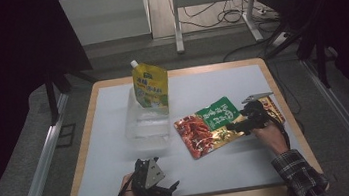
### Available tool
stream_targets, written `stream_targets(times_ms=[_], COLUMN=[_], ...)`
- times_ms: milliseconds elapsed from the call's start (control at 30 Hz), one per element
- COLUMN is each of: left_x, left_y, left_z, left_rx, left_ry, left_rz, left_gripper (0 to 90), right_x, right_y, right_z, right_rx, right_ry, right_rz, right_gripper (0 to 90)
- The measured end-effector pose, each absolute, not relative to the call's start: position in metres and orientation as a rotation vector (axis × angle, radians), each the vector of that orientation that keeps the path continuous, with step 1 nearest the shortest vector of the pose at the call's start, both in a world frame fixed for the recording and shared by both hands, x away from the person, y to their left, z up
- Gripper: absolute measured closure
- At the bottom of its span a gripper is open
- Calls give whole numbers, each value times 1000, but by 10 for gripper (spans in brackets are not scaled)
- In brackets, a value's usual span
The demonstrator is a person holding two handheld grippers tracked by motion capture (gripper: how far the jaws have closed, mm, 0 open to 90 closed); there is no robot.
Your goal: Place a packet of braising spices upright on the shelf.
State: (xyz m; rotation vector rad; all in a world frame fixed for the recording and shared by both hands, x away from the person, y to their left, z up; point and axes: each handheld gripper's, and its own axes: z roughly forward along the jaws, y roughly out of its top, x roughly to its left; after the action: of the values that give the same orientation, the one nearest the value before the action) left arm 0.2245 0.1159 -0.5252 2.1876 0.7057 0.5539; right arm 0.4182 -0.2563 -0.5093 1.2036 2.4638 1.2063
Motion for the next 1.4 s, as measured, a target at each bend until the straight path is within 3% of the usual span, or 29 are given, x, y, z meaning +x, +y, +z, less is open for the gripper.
stream_targets(times_ms=[533, 667, 1000, 1067, 1200, 1233, 1267, 1300, 1367, 1400], left_x=[224, 224, 224, 224, 224, 224, 224, 224, 224, 224], left_y=[115, 115, 112, 112, 112, 112, 112, 112, 112, 112], left_z=[-526, -526, -528, -528, -527, -527, -527, -528, -528, -528], left_rx=[2211, 2213, 2236, 2236, 2234, 2235, 2235, 2236, 2237, 2237], left_ry=[690, 688, 671, 671, 672, 672, 672, 672, 671, 671], left_rz=[554, 556, 563, 563, 563, 564, 564, 564, 564, 565], left_gripper=[32, 32, 34, 34, 34, 34, 34, 34, 34, 34], right_x=[418, 415, 419, 419, 419, 419, 419, 418, 417, 417], right_y=[-256, -239, -235, -235, -236, -236, -236, -237, -238, -238], right_z=[-510, -514, -519, -519, -515, -514, -514, -513, -511, -511], right_rx=[1324, 1210, 1234, 1249, 1276, 1267, 1267, 1256, 1242, 1242], right_ry=[2473, 2550, 2590, 2579, 2529, 2517, 2517, 2498, 2487, 2487], right_rz=[1436, 1220, 1124, 1109, 1052, 1034, 1034, 1008, 1002, 1002], right_gripper=[36, 38, 50, 89, 371, 518, 518, 646, 750, 750])
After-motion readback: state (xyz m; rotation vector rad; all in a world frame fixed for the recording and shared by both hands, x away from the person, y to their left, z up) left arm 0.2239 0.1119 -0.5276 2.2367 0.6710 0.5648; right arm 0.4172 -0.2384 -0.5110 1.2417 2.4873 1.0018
